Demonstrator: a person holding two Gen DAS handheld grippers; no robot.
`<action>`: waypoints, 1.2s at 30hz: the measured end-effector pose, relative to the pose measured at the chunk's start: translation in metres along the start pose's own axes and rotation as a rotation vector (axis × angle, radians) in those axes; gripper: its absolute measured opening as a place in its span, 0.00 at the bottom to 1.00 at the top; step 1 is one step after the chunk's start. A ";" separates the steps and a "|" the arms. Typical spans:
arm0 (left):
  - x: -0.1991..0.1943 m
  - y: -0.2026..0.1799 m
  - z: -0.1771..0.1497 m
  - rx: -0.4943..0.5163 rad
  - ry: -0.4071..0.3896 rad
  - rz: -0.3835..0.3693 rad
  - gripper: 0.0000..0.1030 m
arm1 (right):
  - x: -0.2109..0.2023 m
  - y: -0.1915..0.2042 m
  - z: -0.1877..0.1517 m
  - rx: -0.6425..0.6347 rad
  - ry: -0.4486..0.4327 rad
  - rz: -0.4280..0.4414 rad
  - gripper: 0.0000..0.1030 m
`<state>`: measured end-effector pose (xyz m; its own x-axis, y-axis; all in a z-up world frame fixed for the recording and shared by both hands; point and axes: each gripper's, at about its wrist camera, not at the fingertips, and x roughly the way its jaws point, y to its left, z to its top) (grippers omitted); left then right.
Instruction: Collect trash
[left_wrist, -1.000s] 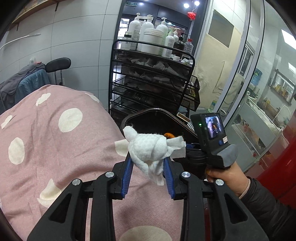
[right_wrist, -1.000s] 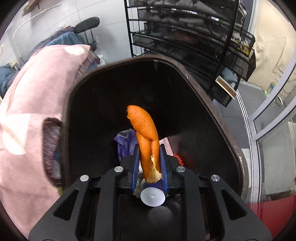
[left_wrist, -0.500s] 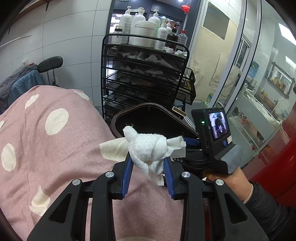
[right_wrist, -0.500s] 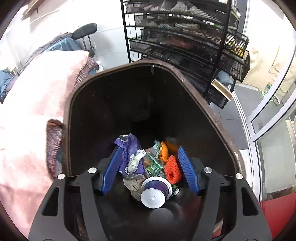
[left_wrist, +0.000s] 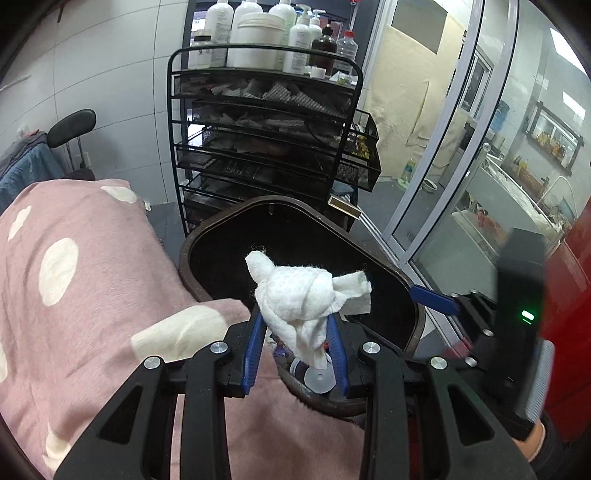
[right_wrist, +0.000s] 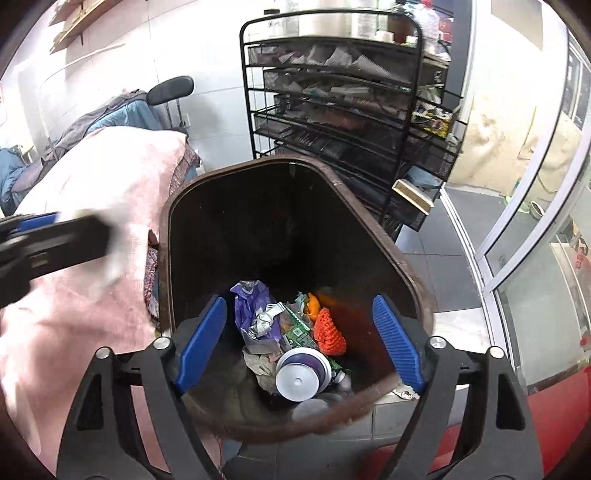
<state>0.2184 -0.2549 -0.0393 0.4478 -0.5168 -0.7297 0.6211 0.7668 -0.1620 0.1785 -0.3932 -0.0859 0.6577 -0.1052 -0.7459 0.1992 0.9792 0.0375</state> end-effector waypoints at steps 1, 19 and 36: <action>0.004 0.000 0.001 -0.001 0.009 -0.001 0.31 | -0.004 -0.002 -0.002 0.005 -0.007 -0.004 0.80; 0.064 -0.018 0.016 0.038 0.149 -0.018 0.51 | -0.038 -0.019 -0.028 0.041 -0.022 -0.020 0.83; 0.032 -0.019 0.017 0.082 0.036 0.027 0.92 | -0.049 -0.014 -0.032 0.026 -0.035 -0.011 0.88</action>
<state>0.2315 -0.2928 -0.0487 0.4423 -0.4813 -0.7568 0.6606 0.7456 -0.0880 0.1208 -0.3962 -0.0713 0.6800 -0.1225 -0.7229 0.2249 0.9733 0.0466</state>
